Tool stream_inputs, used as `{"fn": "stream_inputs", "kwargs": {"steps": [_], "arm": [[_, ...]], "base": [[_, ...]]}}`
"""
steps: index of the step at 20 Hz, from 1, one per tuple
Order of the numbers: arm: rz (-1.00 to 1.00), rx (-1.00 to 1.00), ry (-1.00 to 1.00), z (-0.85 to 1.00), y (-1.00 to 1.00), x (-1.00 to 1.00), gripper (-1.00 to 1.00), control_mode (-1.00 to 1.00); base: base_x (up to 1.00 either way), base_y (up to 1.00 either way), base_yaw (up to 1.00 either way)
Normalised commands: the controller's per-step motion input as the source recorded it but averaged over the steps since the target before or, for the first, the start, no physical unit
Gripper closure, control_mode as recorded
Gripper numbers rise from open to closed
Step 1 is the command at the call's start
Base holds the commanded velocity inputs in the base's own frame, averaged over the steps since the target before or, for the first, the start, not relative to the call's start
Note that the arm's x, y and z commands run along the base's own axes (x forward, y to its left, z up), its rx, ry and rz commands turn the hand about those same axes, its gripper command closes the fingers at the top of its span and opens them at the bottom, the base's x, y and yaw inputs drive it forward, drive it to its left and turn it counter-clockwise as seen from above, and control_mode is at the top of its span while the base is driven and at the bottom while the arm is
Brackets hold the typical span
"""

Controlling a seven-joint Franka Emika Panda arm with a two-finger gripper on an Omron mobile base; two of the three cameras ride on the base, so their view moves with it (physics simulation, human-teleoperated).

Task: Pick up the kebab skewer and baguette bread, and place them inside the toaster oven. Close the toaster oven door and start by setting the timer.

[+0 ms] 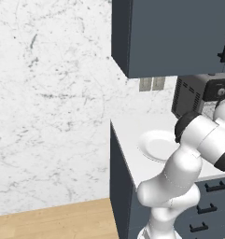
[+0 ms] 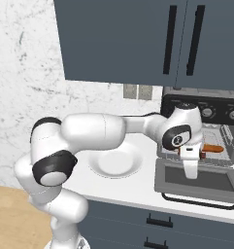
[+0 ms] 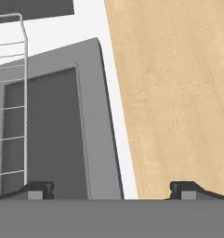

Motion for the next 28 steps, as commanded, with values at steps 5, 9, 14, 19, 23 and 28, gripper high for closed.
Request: {"fn": "stream_inputs", "kwargs": {"steps": [5,9,14,19,23,28], "arm": [[0.02,-0.01,0.11,-0.12,0.00,-0.63,-1.00,-1.00],[0.02,0.06,0.08,-0.13,0.00,-0.32,-1.00,-1.00],[0.00,0.16,0.12,-0.10,0.06,0.22,-1.00,-1.00],[0.01,0.22,0.07,-0.01,0.01,0.06,-1.00,-1.00],[0.01,0.17,0.05,-0.01,0.00,0.00,-1.00,-1.00],[0.00,0.13,0.01,-0.01,0.00,0.00,-1.00,-1.00]], "base": [[0.00,0.00,0.00],[0.00,0.00,0.00],[0.00,0.00,0.00],[0.00,0.00,0.00],[0.00,0.00,0.00],[0.00,0.00,0.00]]}}
